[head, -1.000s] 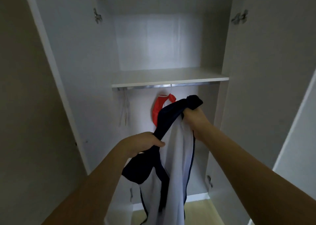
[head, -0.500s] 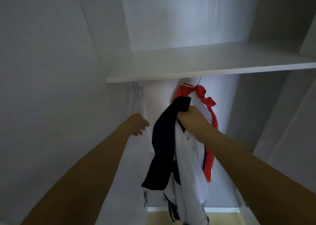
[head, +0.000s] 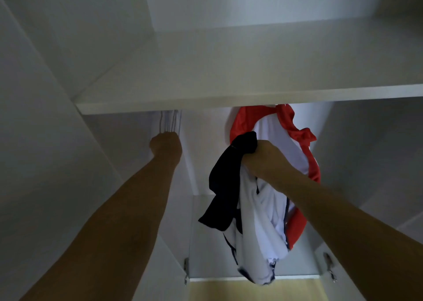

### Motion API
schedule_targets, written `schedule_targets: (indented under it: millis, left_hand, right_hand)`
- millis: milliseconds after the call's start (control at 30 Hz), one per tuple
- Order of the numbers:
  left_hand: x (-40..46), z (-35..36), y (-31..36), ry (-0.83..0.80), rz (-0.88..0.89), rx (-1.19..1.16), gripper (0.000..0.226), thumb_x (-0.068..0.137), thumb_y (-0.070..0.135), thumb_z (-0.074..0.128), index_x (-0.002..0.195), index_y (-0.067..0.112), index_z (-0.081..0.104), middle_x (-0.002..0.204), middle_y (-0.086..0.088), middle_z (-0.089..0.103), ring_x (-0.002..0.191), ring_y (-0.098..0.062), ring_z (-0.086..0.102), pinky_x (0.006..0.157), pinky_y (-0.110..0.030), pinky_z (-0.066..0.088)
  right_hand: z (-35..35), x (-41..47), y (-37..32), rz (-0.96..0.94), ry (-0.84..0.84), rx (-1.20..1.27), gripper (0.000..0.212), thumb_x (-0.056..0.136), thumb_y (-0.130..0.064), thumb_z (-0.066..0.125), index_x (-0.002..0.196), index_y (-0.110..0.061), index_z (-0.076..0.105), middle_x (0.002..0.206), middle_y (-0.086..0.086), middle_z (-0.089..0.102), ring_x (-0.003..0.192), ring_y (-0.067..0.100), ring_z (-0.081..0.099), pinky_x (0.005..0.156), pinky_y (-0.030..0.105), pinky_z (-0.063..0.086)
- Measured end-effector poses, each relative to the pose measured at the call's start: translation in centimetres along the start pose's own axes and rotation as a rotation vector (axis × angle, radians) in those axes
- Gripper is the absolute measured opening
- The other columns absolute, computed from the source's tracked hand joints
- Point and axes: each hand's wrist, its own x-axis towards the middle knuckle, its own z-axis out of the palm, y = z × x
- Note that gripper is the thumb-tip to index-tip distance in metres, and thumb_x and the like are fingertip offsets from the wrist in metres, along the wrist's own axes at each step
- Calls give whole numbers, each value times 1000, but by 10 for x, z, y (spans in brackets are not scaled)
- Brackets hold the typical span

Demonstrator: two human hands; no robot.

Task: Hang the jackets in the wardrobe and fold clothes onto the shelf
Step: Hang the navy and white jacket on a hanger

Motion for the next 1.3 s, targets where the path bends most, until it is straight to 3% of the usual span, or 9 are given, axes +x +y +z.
schedule_targets:
  millis: [100,267,400,467,667,867,1000,1167,1300]
  left_hand:
    - [8,2,0,39,-28,-109,21,90,12,56,104,9,71,102,-8,71,96,-26,68,64,-29,43]
    - [-10,8,6,288,-104,-581,35,104,22,33,104,1,60,96,-18,66,85,-34,65,65,-31,41]
    - [-53,-2,15,399,-90,-764,33,106,22,33,87,4,53,74,-12,60,61,-23,52,57,-28,37]
    - [-86,-8,15,395,-75,-805,33,106,20,34,78,8,46,64,-3,49,59,-20,49,57,-28,34]
    - [-229,-33,3,305,-65,-737,34,106,23,33,85,5,52,69,-2,50,66,-22,52,64,-28,35]
    - [-367,-94,-14,139,19,-574,38,106,24,35,98,-1,62,98,-14,64,89,-27,59,75,-31,42]
    - [-435,-132,-36,197,79,-515,40,104,30,35,90,5,62,79,-4,61,64,-11,49,54,-19,34]
    - [-485,-164,-54,244,109,-523,33,102,29,39,80,15,60,63,6,52,63,5,51,60,-11,37]
    - [-480,-157,-50,249,108,-515,36,103,28,39,84,8,62,66,5,53,58,-3,49,57,-12,35]
  right_hand:
    - [0,16,7,-16,27,-19,33,85,-3,50,56,-13,37,50,-1,38,46,10,33,46,21,25]
    - [-2,28,19,-55,100,-37,29,85,-7,53,60,-13,40,52,-1,41,46,11,35,46,22,27]
    - [-10,25,22,-116,101,-80,32,89,-5,49,61,-13,38,58,1,40,51,11,36,56,28,33]
    - [-19,17,22,-103,49,26,18,86,-12,49,68,-13,47,64,2,47,57,15,44,61,31,38]
    - [-35,-5,18,-67,-36,385,14,90,-4,49,91,1,63,81,12,58,76,25,54,71,32,45]
    - [-38,-19,30,9,-81,373,16,92,-7,49,77,-14,50,72,5,50,60,14,46,49,24,35]
    - [-26,-44,39,50,-67,293,25,92,-17,49,69,-11,45,69,4,48,58,16,44,47,28,32]
    - [-24,-64,37,20,-90,210,27,91,-18,51,66,-13,43,68,4,47,58,17,44,57,28,38]
    - [-34,-78,24,-13,-127,237,26,86,-11,57,62,-12,46,61,5,46,53,17,43,49,25,35]
